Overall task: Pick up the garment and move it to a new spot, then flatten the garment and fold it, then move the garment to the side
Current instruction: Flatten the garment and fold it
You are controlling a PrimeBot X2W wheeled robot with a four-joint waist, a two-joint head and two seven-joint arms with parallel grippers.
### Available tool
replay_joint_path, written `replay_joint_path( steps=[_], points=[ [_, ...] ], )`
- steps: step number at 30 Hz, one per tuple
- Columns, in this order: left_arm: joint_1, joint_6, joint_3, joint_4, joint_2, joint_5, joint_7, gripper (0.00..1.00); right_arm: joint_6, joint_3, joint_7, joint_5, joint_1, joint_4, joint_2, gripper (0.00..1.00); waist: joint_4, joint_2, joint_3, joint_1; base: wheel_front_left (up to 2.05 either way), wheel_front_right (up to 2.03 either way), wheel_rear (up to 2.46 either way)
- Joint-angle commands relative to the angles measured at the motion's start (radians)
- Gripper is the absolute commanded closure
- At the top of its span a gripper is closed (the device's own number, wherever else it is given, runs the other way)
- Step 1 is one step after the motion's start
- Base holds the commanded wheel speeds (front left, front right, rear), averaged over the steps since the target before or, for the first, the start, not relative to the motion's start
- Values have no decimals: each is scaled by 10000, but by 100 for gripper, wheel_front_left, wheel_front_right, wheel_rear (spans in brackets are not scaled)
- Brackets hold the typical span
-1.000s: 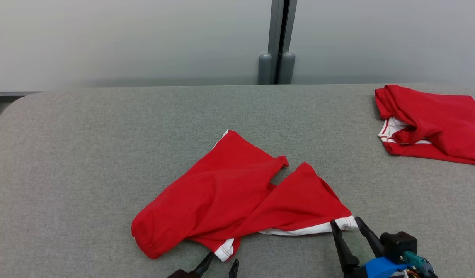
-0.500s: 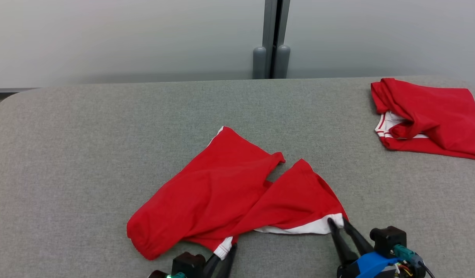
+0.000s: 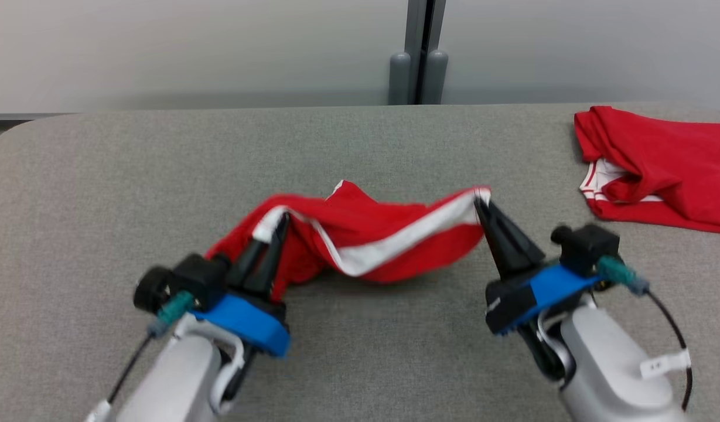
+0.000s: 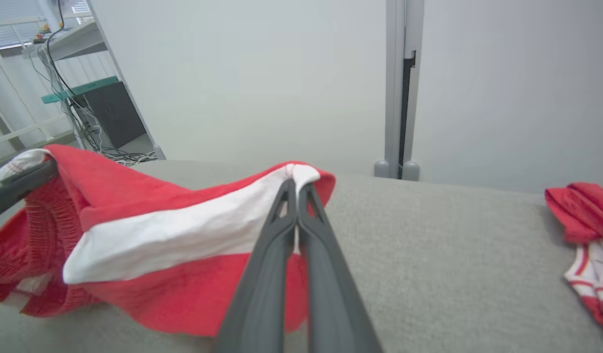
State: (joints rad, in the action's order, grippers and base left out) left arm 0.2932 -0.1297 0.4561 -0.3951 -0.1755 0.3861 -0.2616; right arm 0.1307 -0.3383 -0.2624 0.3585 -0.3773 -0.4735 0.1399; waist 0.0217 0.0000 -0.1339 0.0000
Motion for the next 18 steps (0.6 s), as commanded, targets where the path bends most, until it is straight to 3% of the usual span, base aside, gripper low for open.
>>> replay_joint_path(
  steps=[1, 6, 13, 18],
  points=[
    [878, -12, -13, 74, -333, -29, -47, 100, 2, -124, -34, 258, -853, -54, 17, 100, 26, 0, -160, 0, 0, 0, 0],
    [3696, -12, 329, 49, -1153, 537, 319, 100, 2, -207, -14, 1120, -3860, -1050, -148, 100, 27, 0, -833, 0, 0, 0, 0],
    [7826, -12, 961, -706, -1579, 1736, 1096, 100, 2, 531, 98, 2331, -8225, -3189, -333, 100, -49, 0, -2021, 0, 0, 0, 0],
    [10166, -12, 1756, -1653, -1604, 2323, 1026, 100, 2, 799, 7, 2417, -10393, -4269, -313, 100, -263, 0, -2537, 0, 0, 0, 0]
  ],
)
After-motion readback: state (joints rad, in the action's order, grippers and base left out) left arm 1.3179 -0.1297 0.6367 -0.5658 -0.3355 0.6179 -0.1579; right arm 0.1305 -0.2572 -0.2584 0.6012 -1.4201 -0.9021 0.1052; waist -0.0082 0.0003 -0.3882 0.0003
